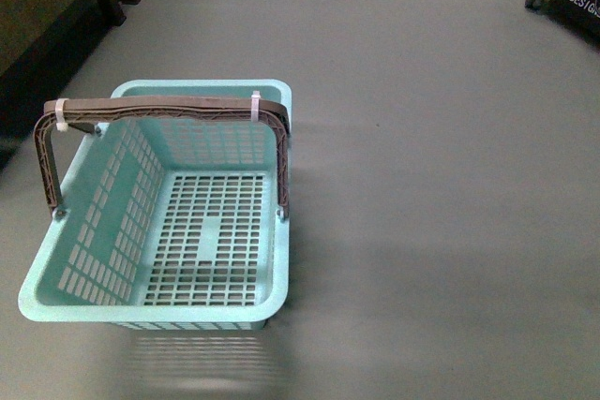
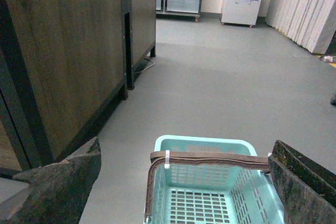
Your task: Pick mango and avocado into basket
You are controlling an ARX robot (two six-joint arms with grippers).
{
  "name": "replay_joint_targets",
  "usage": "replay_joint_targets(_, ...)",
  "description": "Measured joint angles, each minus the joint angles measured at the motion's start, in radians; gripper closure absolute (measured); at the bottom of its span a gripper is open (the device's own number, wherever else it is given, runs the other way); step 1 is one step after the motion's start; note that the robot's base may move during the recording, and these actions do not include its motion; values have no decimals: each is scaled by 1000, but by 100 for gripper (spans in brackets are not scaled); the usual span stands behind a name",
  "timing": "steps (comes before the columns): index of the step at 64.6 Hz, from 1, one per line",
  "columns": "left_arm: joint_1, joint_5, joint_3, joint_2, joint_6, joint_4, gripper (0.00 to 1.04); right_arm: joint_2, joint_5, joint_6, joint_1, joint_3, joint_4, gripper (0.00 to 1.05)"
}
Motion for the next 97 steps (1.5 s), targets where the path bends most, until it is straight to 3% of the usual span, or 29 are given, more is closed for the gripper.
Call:
replay_joint_targets(34,0,1,0,0,0,0,8,0,0,0,0,0,0,9)
replay_joint_targets(42,89,274,103,193,-241,-195,8,0,-2,0,0,0,0,9)
replay_joint_targets(54,175,393,250,576,-665,59,8,0,-1,0,0,0,0,9)
replay_joint_targets(63,177,341,339,941,-899,258,8,0,-1,0,0,0,0,9)
replay_joint_targets(77,53,183,441,1526,-1161,575,8,0,-1,0,0,0,0,9)
replay_joint_targets(97,-125,63,732,2033,-1352,647,8,0,-1,0,0,0,0,9)
